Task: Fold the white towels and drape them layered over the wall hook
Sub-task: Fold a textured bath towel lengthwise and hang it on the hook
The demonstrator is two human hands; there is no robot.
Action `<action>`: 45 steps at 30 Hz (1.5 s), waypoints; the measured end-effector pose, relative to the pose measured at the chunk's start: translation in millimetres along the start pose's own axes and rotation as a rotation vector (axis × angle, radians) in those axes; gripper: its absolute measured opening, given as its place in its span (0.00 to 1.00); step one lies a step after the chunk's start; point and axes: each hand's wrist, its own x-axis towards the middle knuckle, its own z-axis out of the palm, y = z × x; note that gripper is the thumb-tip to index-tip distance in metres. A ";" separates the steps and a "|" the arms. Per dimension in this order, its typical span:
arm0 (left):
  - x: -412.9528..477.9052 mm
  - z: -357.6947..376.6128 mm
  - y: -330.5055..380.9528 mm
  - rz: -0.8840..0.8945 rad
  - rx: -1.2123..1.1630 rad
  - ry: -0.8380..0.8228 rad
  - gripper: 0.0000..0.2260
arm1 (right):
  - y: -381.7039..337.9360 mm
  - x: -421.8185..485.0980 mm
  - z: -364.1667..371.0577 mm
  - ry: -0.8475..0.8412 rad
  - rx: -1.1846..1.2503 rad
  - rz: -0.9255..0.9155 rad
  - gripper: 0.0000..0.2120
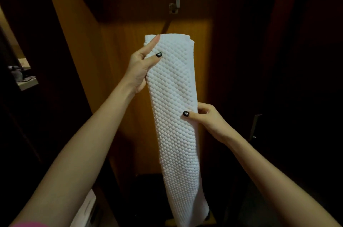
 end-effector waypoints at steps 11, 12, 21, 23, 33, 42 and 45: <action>9.7 -31.9 5.7 -0.039 0.248 0.030 0.24 | -22.3 -2.5 21.0 0.218 -0.251 -0.078 0.05; 9.6 -31.5 5.0 -0.045 0.239 0.034 0.24 | -22.3 -2.7 20.9 0.244 -0.258 -0.082 0.07; -33.7 -8.5 -39.2 -0.155 -0.168 0.063 0.46 | -24.2 2.2 11.7 0.412 -0.065 -0.028 0.11; -55.1 1.3 -62.5 -0.125 -0.027 -0.041 0.51 | -25.0 4.7 7.6 0.433 -0.046 -0.028 0.11; -78.4 22.3 -72.3 -0.177 -0.135 0.308 0.26 | -41.1 15.7 8.3 0.391 -0.125 -0.121 0.11; -82.2 25.2 -60.5 -0.114 -0.133 0.179 0.18 | -40.8 9.8 -0.5 0.412 -0.537 -0.180 0.08; -79.8 30.4 -57.1 -0.100 -0.101 0.184 0.21 | -42.2 10.2 2.7 0.231 -0.135 -0.095 0.04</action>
